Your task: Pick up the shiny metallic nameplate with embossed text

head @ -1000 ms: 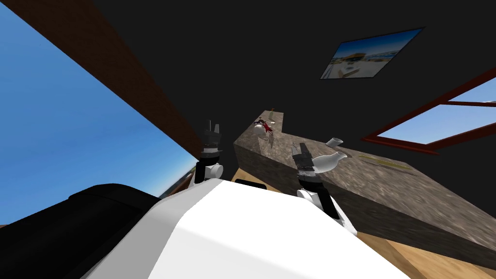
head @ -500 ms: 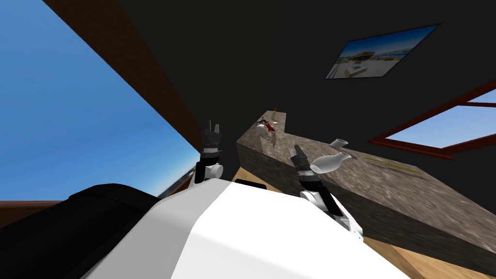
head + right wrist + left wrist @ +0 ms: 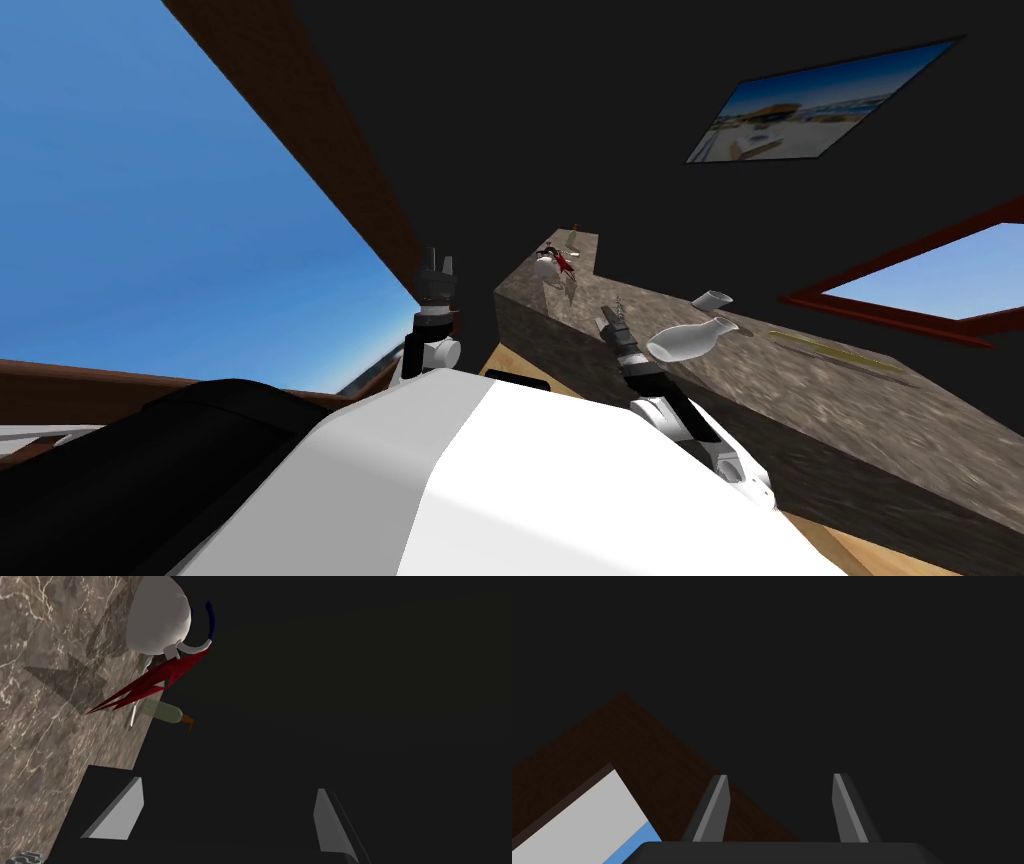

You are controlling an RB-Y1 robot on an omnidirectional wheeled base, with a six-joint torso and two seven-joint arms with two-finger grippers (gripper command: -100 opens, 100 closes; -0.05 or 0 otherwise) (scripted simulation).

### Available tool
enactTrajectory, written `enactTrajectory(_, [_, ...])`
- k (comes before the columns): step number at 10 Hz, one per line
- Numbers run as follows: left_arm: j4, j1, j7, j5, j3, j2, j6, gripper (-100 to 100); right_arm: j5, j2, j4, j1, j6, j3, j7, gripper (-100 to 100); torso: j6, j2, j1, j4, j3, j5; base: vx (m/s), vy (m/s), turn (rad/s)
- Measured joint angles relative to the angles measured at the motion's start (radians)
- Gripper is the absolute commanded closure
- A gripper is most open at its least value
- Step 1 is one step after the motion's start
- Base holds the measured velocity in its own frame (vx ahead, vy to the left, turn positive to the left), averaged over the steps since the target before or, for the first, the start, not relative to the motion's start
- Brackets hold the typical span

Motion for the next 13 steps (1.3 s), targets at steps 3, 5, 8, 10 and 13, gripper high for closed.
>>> enactTrajectory(3, [0.0,0.0,0.0,0.0,0.0,0.0,0.0,0,-0.049,-0.089,0.044,-0.015,0.038,0.026,0.014,-100,0.0,-0.001,0.0,0.0,0.0,0.0,-0.025,0.016,0.104])
enactTrajectory(5, [0.0,0.0,0.0,0.0,0.0,0.0,0.0,0,-0.089,-0.155,0.07,-0.029,0.078,0.039,0.02,-100,0.0,-0.001,0.0,0.0,-0.001,0.0,-0.019,0.006,0.109])
enactTrajectory(8, [0.0,0.0,0.0,0.0,0.0,0.0,0.0,0,-0.149,-0.239,0.098,-0.038,0.14,0.058,0.04,-100,0.0,-0.001,-0.001,0.0,-0.001,0.0,-0.017,0.003,0.095])
enactTrajectory(10, [0.0,0.0,0.0,0.0,0.0,0.0,0.0,0,-0.187,-0.314,0.136,-0.048,0.162,0.078,0.042,-100,0.0,-0.001,-0.001,0.0,-0.001,0.0,-0.016,-0.001,0.11])
enactTrajectory(13, [0.0,0.0,0.0,0.0,0.0,0.0,0.0,0,-0.23,-0.395,0.176,-0.067,0.214,0.107,0.06,-100,0.001,-0.001,-0.001,0.0,-0.001,0.0,-0.015,-0.006,0.114])
